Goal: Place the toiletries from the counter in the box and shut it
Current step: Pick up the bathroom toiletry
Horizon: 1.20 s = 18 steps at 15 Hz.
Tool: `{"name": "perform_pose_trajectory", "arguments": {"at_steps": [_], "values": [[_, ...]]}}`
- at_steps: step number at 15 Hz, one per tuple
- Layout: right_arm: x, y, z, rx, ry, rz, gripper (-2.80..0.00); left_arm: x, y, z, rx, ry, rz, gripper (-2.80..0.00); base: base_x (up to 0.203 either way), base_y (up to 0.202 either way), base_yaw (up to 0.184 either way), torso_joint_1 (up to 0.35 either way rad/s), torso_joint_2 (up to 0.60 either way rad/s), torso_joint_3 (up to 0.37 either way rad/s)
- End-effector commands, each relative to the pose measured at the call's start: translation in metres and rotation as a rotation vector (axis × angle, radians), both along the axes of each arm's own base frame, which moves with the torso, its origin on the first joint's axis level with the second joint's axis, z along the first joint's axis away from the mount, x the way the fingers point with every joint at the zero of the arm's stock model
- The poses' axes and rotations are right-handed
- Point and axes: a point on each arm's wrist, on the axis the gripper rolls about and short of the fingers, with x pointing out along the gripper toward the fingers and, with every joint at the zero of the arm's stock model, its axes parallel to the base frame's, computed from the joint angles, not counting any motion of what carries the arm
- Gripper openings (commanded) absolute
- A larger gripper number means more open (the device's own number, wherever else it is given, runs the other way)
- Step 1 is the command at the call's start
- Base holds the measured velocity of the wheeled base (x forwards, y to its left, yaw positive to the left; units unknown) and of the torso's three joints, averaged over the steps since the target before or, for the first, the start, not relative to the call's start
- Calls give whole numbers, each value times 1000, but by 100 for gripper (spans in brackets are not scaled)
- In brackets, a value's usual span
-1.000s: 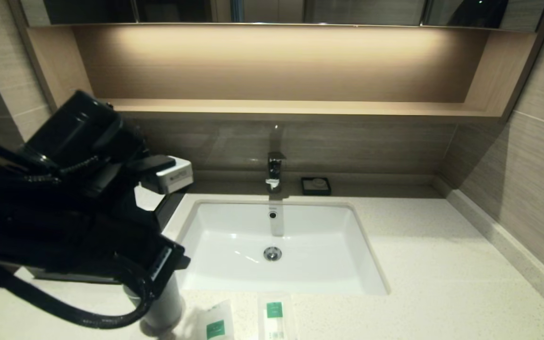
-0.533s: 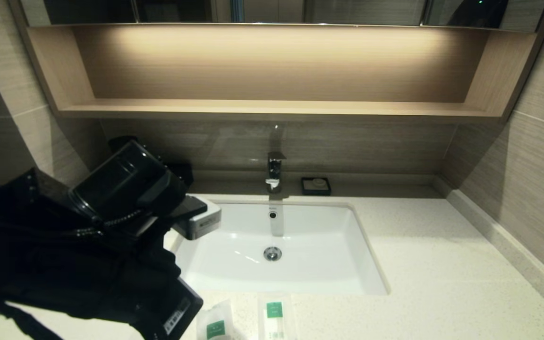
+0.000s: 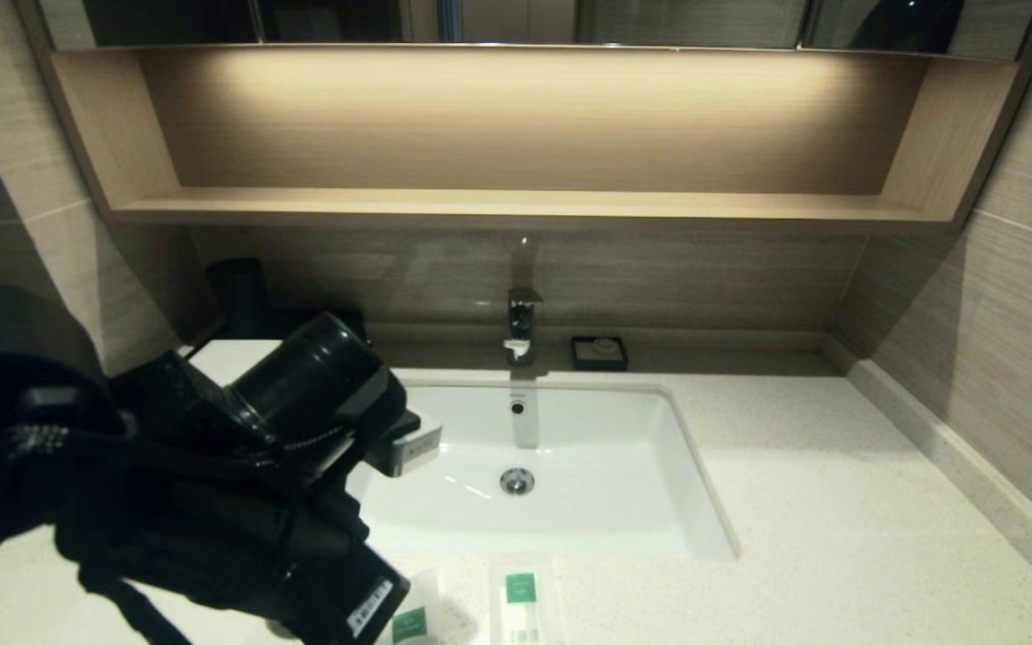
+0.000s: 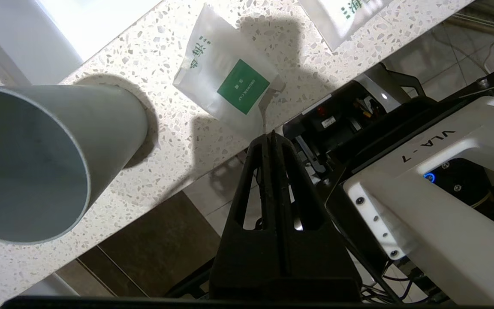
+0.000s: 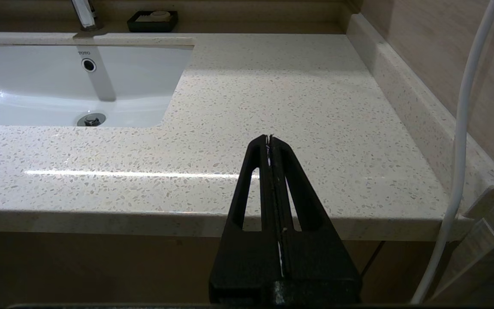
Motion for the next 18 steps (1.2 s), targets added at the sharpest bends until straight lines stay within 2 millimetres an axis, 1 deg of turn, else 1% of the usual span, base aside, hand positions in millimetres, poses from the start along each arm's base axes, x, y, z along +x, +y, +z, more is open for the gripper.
{"name": "perform_pose_trajectory", "arguments": {"at_steps": [1,5,8,12,18], "values": [[0,0,0,0,0,0,-280,10,-10,-14,37,46,15,-280,0,0,0,0,0,0],[0,0,0,0,0,0,-280,14,-18,-24,42,90,67,-280,0,0,0,0,0,0],[0,0,0,0,0,0,-280,17,-22,-22,24,106,120,-280,0,0,0,0,0,0],[0,0,0,0,1,0,-280,20,-25,-26,34,131,148,-280,0,0,0,0,0,0],[0,0,0,0,1,0,-280,30,-35,-34,66,178,195,-280,0,0,0,0,0,0]]}}
